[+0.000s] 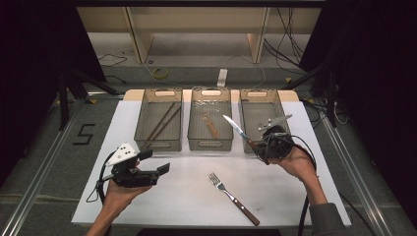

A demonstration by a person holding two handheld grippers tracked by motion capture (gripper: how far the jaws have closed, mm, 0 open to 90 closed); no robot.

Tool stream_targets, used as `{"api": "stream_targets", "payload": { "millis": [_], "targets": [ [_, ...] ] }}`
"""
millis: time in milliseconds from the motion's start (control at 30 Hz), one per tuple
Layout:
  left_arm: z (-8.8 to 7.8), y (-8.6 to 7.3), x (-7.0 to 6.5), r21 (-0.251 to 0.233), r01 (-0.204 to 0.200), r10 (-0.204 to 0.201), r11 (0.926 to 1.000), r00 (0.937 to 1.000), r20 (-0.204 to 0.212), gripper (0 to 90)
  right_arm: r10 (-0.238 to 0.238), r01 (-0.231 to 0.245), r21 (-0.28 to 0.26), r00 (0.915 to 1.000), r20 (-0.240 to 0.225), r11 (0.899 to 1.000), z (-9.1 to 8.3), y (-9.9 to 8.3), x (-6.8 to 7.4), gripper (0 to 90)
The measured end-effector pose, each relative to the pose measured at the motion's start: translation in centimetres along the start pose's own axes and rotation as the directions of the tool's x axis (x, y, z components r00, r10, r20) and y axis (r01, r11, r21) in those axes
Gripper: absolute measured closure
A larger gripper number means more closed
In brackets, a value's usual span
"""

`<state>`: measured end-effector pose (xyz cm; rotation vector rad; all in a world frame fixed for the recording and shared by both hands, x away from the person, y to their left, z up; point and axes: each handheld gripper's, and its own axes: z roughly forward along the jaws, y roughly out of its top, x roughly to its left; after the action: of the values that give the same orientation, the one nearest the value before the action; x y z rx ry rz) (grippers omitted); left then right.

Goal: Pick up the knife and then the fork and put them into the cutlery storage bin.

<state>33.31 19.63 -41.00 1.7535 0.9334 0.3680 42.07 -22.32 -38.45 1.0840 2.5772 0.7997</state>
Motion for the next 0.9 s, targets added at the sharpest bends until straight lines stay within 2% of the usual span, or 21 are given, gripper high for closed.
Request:
{"api": "stream_targets", "payload": {
  "millis": [500,833,900],
  "targets": [
    [-0.1,0.0,0.1,-0.001,0.002,-0.002,1.0,1.0,-0.004,15.3,0.053,-0.051,-0.034,0.9978,0.04,0.998,-0.4,2.4,-1.9,77.0],
    [0.0,0.0,0.1,-0.003,0.004,-0.004,1.0,1.0,0.0,15.4,0.126,-0.122,-0.056,0.9893,0.073,0.991,-0.1,3.6,-3.7,77.0],
    [-0.1,0.0,0.1,-0.002,0.004,-0.004,1.0,1.0,-0.001,15.3,0.127,-0.123,-0.051,0.9881,0.087,0.991,0.1,3.7,-3.9,77.0]
  ]
}}
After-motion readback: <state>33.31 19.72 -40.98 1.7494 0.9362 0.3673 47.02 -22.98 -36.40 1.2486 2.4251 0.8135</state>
